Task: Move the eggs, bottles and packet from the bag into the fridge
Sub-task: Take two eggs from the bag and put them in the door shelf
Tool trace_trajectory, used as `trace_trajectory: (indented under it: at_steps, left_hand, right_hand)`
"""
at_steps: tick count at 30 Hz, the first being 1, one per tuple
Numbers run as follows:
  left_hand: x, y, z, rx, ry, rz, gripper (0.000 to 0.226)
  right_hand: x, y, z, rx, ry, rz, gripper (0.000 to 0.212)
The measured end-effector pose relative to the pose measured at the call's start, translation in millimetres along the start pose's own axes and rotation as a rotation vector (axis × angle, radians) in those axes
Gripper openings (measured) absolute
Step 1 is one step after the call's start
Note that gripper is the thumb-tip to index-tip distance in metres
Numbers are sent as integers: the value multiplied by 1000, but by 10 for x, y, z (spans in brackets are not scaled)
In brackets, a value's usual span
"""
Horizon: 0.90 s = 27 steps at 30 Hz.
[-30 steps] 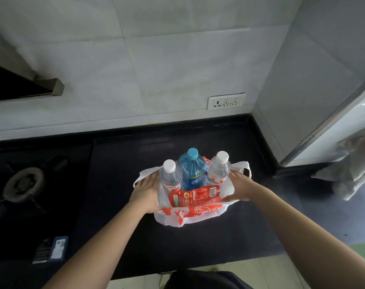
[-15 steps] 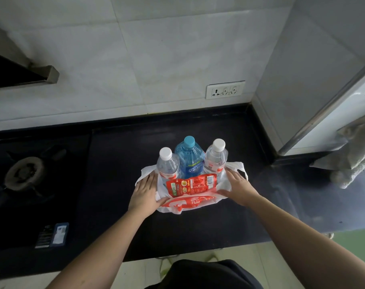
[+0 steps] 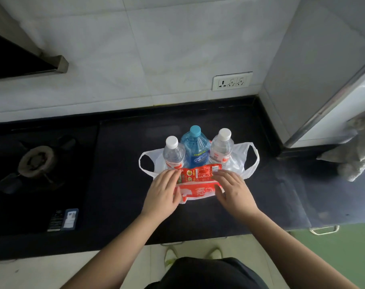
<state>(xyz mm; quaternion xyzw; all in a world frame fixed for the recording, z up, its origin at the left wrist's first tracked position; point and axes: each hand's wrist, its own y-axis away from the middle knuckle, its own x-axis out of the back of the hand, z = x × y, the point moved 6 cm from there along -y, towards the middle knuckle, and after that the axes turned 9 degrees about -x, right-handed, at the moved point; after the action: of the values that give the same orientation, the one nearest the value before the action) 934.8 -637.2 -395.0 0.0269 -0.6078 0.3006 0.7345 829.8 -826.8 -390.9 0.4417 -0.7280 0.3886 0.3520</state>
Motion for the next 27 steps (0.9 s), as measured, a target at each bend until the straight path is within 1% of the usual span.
trace_trajectory:
  at_steps: [2,5,7,8,10,13,16,19,22,25,27]
  left_hand:
    - [-38,-128,100,-42,10,-45,55]
    - [-137,-229,189,-87,-11,-118,56]
    - [-183,-244,199,-93,-22,-144,56]
    - [-197,-243,193,-91,-25,-151,58]
    - [-201,-225,204,-113,-52,-163,62]
    - [-160,-182,313,-221,-102,-143,61]
    - [-124,-114,384,-282,-117,-78,49]
    - [-152,-44,354,-305,-60,-49,32]
    - [-265,52,332,-292,37,-170,18]
    - [-392,163,300,-225,61,-331,19]
    - [-443,191,289,-185,48,-408,20]
  right_hand:
    - [-81,-159,-161,23,15,-48,36]
    - [-245,-264,-264,5,145,-143,53]
    - [-291,-251,-267,-13,226,-165,62]
    - [-292,-235,-266,-9,241,-151,62]
    - [-260,-193,-272,24,237,-97,55]
    - [-201,-75,-279,71,208,-53,47]
    - [-174,85,-219,66,161,-62,41]
    - [-186,212,-138,62,135,-112,20]
    - [-239,319,-67,57,153,-204,5]
    - [-372,402,22,24,188,-326,15]
    - [-426,416,23,14,201,-387,15]
